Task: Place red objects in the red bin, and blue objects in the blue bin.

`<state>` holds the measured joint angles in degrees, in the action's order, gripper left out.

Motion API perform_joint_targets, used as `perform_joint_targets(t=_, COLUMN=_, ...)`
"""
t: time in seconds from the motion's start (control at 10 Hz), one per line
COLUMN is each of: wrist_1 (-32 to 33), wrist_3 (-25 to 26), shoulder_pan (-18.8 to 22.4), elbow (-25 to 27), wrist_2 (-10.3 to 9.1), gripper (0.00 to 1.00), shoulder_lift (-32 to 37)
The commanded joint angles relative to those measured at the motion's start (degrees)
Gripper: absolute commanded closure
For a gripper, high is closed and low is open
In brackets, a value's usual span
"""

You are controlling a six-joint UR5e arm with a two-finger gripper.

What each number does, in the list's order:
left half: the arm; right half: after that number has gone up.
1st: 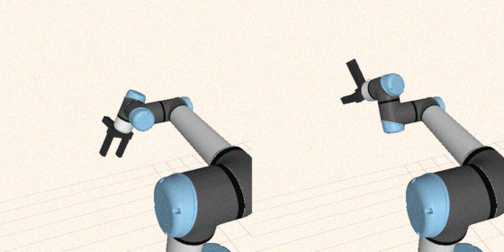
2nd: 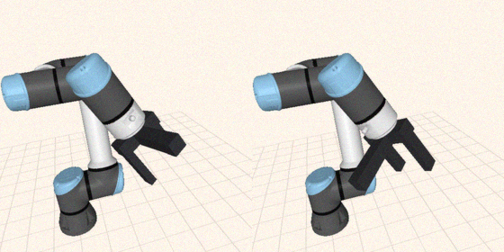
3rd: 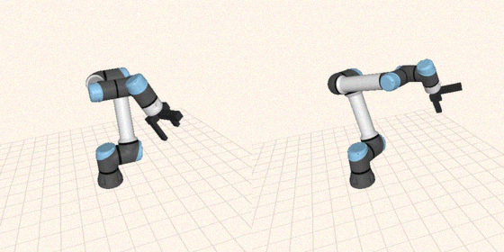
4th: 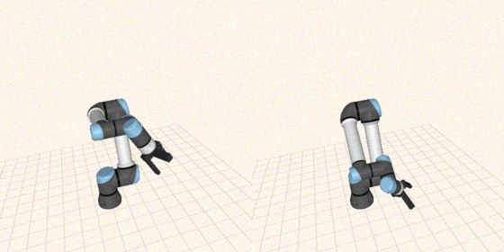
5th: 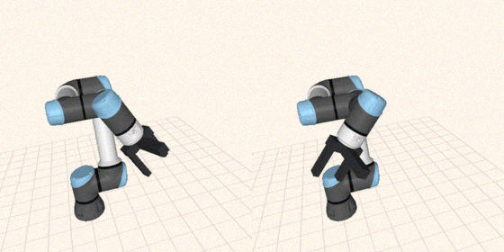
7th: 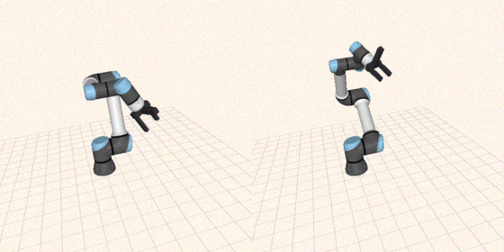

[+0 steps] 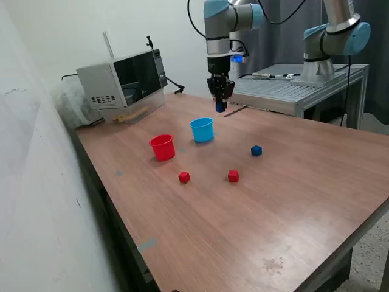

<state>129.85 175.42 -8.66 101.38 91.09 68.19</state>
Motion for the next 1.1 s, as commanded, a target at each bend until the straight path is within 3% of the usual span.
perform_joint_targets(t=0.0, wrist_1=-2.7, wrist_3=-1.9, shoulder_pan=-4.9, elbow=-2.6, wrist_2=-0.21, gripper=1.0, shoulder_lift=0.9)
perform_joint_targets(t=0.3, wrist_1=-2.7, wrist_3=-2.9, shoulder_pan=-8.6, elbow=-4.8, wrist_2=-0.39, gripper=1.0, shoulder_lift=-1.1)
perform_joint_targets(t=0.9, wrist_1=-2.2, wrist_3=-2.8, shoulder_pan=-8.9, elbow=-5.1, wrist_2=0.05, gripper=1.0, shoulder_lift=-6.7)
perform_joint_targets(t=1.0, wrist_1=-2.1, wrist_3=-2.7, shoulder_pan=-9.0, elbow=-5.2, wrist_2=0.05, gripper=0.0, shoulder_lift=-6.8)
